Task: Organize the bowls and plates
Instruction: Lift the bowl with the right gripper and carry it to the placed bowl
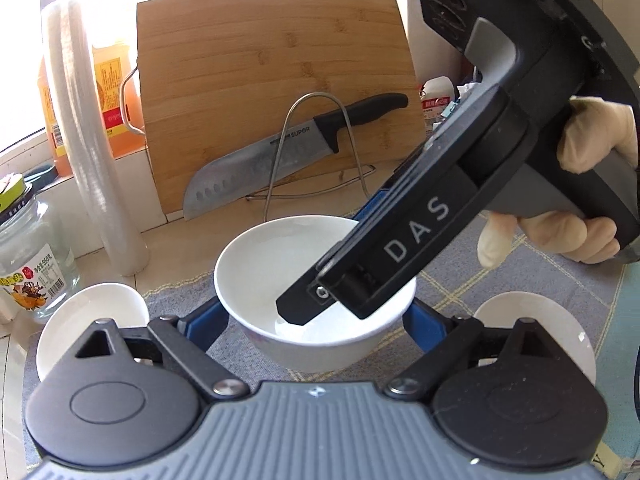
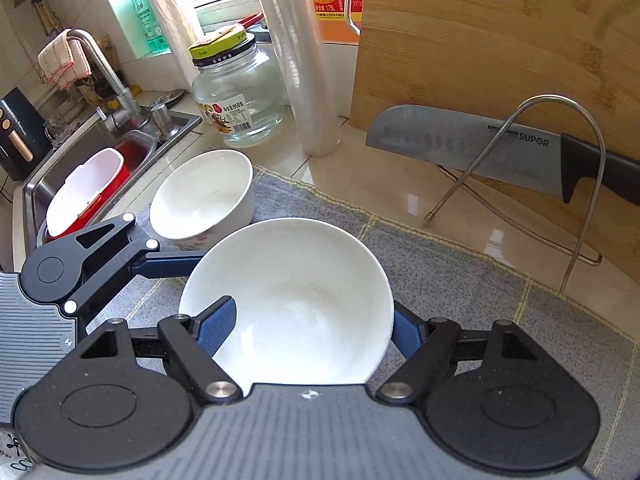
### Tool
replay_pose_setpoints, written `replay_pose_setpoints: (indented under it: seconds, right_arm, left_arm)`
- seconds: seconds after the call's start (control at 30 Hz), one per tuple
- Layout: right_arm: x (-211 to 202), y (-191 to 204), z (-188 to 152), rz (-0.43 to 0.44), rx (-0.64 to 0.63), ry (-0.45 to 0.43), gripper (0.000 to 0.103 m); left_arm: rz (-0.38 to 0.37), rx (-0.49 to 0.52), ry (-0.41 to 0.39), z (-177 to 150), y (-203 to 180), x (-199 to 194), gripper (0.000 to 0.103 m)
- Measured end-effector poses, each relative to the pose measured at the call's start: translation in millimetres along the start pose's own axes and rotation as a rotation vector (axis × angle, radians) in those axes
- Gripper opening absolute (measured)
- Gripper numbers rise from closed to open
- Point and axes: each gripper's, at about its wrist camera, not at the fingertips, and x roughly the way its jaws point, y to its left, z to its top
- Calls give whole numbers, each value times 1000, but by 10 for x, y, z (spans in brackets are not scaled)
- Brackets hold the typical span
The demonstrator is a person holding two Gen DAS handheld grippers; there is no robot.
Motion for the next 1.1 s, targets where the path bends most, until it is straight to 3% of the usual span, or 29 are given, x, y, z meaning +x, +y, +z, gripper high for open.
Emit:
replay_pose_setpoints:
  seconds: [0.67, 1.1]
  right_arm:
    - [-713, 98, -396, -21, 22, -103, 85]
    - [-997, 63, -766, -42, 53, -119, 85]
  left_arm:
    - [-41, 57, -50, 79, -476, -417, 93]
    - [-77, 79, -43, 20, -838, -516, 93]
